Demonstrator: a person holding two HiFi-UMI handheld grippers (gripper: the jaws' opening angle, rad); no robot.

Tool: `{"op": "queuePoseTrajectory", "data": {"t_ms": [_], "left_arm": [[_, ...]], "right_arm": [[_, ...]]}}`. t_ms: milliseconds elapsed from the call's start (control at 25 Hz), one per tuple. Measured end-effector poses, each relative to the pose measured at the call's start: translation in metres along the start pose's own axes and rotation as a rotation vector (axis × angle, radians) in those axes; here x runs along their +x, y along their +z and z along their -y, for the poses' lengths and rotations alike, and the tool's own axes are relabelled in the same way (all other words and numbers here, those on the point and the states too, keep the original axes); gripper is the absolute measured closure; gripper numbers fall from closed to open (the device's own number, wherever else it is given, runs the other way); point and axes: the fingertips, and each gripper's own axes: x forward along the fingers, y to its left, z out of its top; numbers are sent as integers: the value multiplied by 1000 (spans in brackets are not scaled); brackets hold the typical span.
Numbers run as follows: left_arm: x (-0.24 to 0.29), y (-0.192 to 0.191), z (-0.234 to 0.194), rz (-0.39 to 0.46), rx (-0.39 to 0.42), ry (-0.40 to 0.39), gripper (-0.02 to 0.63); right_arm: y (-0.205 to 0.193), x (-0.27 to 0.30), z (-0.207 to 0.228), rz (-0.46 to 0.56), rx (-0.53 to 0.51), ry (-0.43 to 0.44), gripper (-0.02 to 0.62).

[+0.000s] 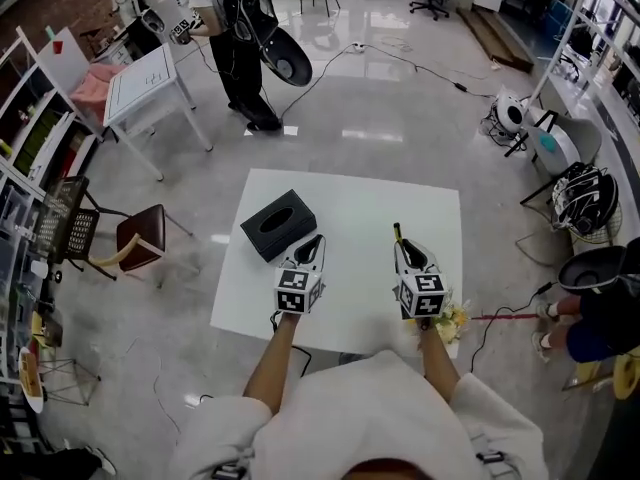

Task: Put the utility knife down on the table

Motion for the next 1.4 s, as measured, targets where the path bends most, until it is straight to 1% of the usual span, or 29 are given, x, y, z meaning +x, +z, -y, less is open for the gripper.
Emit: {"op": "queuePoseTrajectory", "data": {"t_ms": [200, 360, 480, 640, 960, 1400], "left_arm": [[23, 0, -2, -15, -8, 25, 586], [28, -6, -12, -39, -24, 39, 586], [28, -17, -16, -66, -38, 38, 586], [29, -28, -20, -89, -44, 20, 586], [33, -37, -25, -122, -58, -32, 586], [23, -62, -20, -165, -77, -80, 586]], "right_arm": [[-7, 24, 15, -34, 7, 34, 523], [-10, 42, 7, -65, 12, 60, 523], [-18, 50, 2, -86, 20, 67, 523], [-31, 60, -4, -122, 17, 58, 523], [-59, 77, -5, -217, 42, 15, 523], [-124, 110, -1, -400, 53, -17, 523]]}}
